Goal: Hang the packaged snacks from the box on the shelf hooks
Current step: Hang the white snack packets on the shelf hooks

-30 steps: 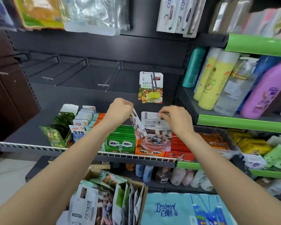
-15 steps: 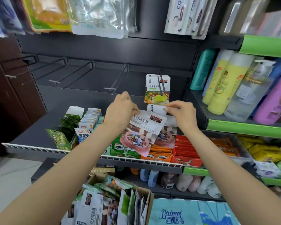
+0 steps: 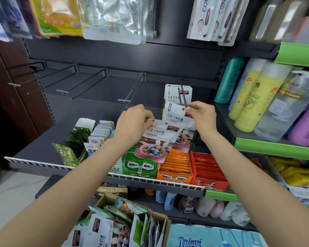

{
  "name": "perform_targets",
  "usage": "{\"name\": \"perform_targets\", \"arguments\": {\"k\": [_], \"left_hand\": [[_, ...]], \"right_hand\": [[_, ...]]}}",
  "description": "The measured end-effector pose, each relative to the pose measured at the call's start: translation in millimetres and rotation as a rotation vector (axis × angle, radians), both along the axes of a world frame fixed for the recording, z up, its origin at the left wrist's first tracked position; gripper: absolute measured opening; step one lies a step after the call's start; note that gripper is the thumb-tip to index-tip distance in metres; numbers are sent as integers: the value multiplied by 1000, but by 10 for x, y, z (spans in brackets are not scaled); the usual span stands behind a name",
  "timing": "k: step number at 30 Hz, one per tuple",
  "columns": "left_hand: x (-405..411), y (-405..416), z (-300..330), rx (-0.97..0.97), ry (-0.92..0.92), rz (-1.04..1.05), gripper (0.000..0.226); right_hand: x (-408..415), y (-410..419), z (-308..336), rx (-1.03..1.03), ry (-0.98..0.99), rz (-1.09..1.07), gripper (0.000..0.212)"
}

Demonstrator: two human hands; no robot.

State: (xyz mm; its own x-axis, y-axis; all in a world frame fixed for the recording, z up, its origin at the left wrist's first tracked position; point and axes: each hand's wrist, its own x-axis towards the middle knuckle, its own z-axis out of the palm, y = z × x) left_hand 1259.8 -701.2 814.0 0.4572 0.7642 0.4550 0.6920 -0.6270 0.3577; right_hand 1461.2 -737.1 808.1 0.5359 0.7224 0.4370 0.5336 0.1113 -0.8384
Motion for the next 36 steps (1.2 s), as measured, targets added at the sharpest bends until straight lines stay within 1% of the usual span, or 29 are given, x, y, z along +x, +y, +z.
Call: {"name": "perform_targets", "arguments": {"k": [5,10,14,16,20,24,28,30,33,36], "left_hand": [[46,33,-16,-26,16,-8,13],[93,98,-24,-25,-6,4,14],[179,212,-37,-56,-25,18,17],[241,279,-50,-78,-30,40,17],[366,400,-77,-95,-33,68,16],[448,476,-103,-126,-38,89,15],[507,508,-94,-139,-42,107,15],[528,509,-80,-137,-36,101,16],[547,478,-66,-78,14,69,18],[564,412,-59,-55,23,57,19]], "right_hand": [[44,67,-9,12,1,-19,14],[116,217,-32,-34,-67,-21,15],[190,412,7,-78,-199,4,20],[267,559,13,-67,-222,-40,17],[432,918,17,-100,-190,-134,11],[514,1213,53,-160,-252,-205,13],[598,1385,84,-165,-314,-242,14],[641,1453,88,-166,-331,-239,14],[692,1494,74,-169,-337,-169,16],[701,1348,43,-130,-365,-121,25]]}}
